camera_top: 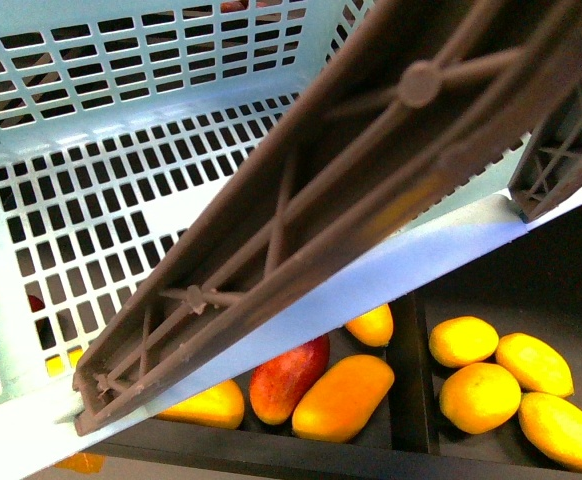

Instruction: Pick lemon and mango into basket

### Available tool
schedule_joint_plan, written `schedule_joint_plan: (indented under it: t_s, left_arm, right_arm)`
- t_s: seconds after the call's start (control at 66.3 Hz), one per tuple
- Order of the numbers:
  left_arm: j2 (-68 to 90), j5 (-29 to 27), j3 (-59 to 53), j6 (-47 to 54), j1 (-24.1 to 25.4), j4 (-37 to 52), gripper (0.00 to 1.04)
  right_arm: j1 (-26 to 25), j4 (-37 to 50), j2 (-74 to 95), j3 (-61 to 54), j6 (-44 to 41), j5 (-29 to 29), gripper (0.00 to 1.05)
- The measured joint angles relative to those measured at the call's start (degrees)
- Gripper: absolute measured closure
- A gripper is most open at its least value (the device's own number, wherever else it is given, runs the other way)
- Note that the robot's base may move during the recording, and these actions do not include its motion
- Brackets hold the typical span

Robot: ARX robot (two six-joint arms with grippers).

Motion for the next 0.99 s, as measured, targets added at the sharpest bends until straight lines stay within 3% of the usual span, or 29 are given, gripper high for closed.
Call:
schedule_joint_plan:
  t_s: [0.332,0.754,0.995]
  left_arm:
    - [0.0,0.0,0.0,0.0,0.0,0.0,1.0]
    - [0.0,0.0,0.0,0.0,0.0,0.0,1.0]
    - [0.0,0.0,0.0,0.0,0.0,0.0,1.0]
  right_arm:
    - [11.0,-2.3,-13.2,0.9,2.3,-0.6,0.42]
    - [31.8,-3.1,-13.8,3.7,6.2,7.5,0.42]
    - [37.2,-3.0,-12.5,3.0,8.3,8.6,0.42]
